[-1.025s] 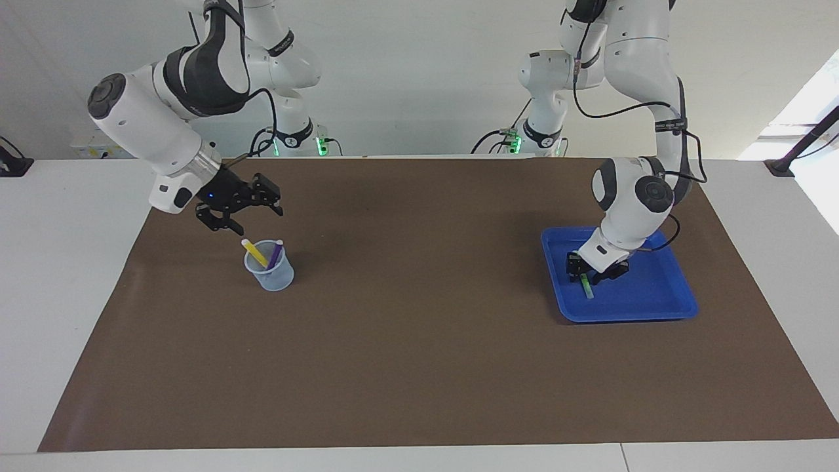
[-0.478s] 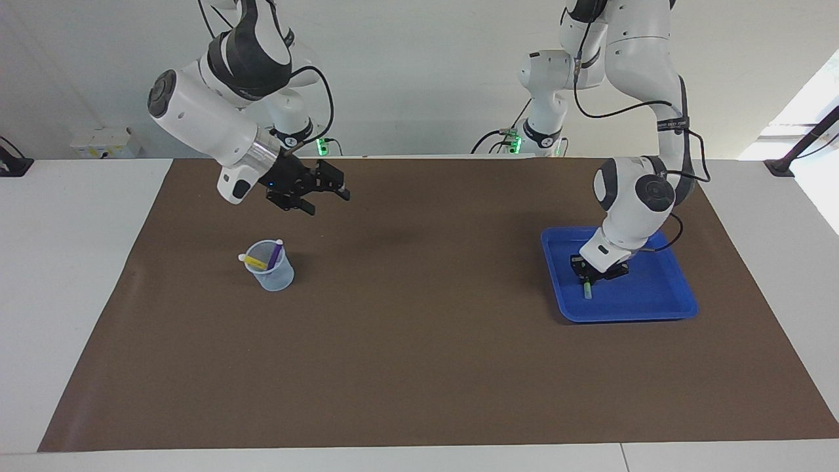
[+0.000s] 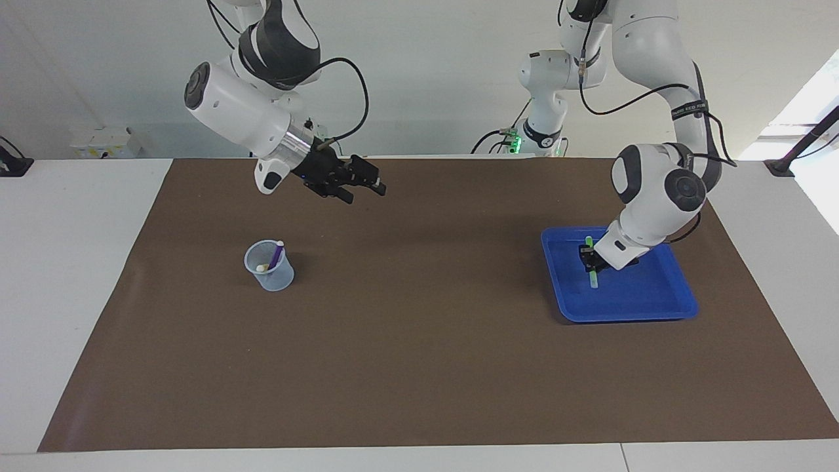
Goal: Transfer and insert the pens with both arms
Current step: 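Grasp the green pen with the left gripper while the right gripper approaches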
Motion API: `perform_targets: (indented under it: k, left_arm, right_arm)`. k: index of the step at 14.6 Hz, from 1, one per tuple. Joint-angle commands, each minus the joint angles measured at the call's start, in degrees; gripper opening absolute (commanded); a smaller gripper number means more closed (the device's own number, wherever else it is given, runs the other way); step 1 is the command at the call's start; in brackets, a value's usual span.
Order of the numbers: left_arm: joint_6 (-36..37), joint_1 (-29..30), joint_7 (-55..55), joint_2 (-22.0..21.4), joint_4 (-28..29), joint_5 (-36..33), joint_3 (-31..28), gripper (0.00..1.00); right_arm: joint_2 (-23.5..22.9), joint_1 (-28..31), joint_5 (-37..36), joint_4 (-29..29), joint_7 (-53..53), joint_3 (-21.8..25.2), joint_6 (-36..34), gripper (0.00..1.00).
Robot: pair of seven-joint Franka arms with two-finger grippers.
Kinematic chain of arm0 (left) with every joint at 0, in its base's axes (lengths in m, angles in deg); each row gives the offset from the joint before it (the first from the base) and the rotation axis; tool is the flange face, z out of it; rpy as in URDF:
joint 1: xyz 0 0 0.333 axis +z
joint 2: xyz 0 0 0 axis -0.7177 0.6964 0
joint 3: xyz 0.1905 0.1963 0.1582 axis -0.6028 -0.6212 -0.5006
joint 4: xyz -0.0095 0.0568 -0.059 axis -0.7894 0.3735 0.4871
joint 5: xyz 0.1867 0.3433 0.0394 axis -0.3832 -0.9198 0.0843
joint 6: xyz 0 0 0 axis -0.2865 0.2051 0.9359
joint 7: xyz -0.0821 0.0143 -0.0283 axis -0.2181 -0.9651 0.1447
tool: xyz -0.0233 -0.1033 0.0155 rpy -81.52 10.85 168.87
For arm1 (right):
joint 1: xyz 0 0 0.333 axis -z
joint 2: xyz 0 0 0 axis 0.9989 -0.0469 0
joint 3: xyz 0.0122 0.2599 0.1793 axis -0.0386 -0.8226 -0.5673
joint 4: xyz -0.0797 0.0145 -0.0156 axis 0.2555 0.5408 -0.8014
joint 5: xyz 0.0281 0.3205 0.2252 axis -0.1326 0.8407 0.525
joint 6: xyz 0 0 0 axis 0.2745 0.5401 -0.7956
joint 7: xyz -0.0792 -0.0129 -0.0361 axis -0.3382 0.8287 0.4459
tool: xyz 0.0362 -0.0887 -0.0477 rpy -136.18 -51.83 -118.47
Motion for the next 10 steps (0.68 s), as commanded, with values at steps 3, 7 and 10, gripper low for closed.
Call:
perform_targets:
  k: [3, 7, 10]
  left_arm:
    - [12.4, -0.7, -24.1, -4.3, -5.8, 10.1, 0.0, 0.00]
    - [14.8, -4.5, -49.3, -9.0, -4.8, 17.6, 0.6, 0.00]
    - [13.9, -7.4, -61.8, -11.7, -2.5, 23.7, 0.6, 0.00]
  right_arm:
    - [0.6, -1.3, 5.2, -0.8, -5.0, -0.1, 4.4, 1.00]
    - [0.3, -5.9, 5.2, -0.9, -10.3, -0.2, 10.7, 1.00]
    - [0.2, -7.2, 5.6, -1.0, -12.7, -0.2, 13.1, 1.00]
